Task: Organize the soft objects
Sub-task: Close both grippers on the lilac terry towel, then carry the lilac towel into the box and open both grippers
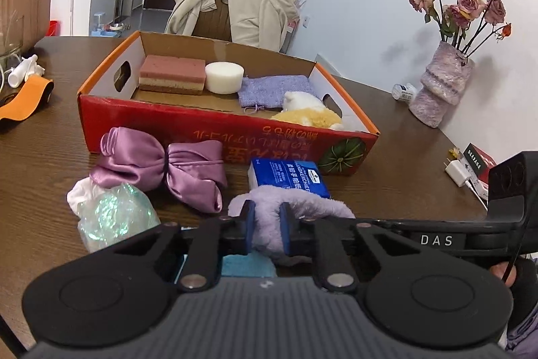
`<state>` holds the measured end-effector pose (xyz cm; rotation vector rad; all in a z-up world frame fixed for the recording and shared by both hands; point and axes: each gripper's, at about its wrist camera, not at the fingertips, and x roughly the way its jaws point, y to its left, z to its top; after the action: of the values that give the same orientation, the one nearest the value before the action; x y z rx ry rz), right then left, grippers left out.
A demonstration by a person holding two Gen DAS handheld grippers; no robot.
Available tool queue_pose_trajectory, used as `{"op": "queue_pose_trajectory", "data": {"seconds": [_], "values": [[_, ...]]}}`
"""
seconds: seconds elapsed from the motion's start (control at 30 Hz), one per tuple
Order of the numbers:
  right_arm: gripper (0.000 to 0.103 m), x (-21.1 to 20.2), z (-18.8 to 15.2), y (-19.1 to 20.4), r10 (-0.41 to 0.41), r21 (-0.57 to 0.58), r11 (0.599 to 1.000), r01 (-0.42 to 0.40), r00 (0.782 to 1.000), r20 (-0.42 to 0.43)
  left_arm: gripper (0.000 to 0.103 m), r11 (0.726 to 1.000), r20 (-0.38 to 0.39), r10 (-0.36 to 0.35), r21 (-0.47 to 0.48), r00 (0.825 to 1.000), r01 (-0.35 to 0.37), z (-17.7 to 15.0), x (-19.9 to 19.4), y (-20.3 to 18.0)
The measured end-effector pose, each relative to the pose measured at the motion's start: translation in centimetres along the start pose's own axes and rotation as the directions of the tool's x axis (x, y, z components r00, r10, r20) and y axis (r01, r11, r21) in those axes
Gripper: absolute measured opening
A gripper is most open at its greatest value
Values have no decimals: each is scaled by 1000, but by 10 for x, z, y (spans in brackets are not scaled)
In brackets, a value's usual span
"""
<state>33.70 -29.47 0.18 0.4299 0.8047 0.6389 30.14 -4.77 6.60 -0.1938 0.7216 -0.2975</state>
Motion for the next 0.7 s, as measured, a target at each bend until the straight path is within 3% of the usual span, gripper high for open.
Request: {"op": "queue_pose_trajectory", "data": {"seconds": [0.27,0.4,0.53,0.7], "values": [[17,-27,2,7,31,-27,999,-29,996,78,13,1000,66,-21,20,998,20,0,-30,-13],[17,-51,4,34,38,-88,996,-27,991,130,13,999,129,-45,20,991,43,7,-54,-11],[16,-60,21,59,20,-148,989,6,985,174,13,997,186,-82,24,979,79,34,-59,0],[16,-35,72,82,-24,-203,977,61,983,184,13,995,183,-97,13,978,97,89,-28,37]]}}
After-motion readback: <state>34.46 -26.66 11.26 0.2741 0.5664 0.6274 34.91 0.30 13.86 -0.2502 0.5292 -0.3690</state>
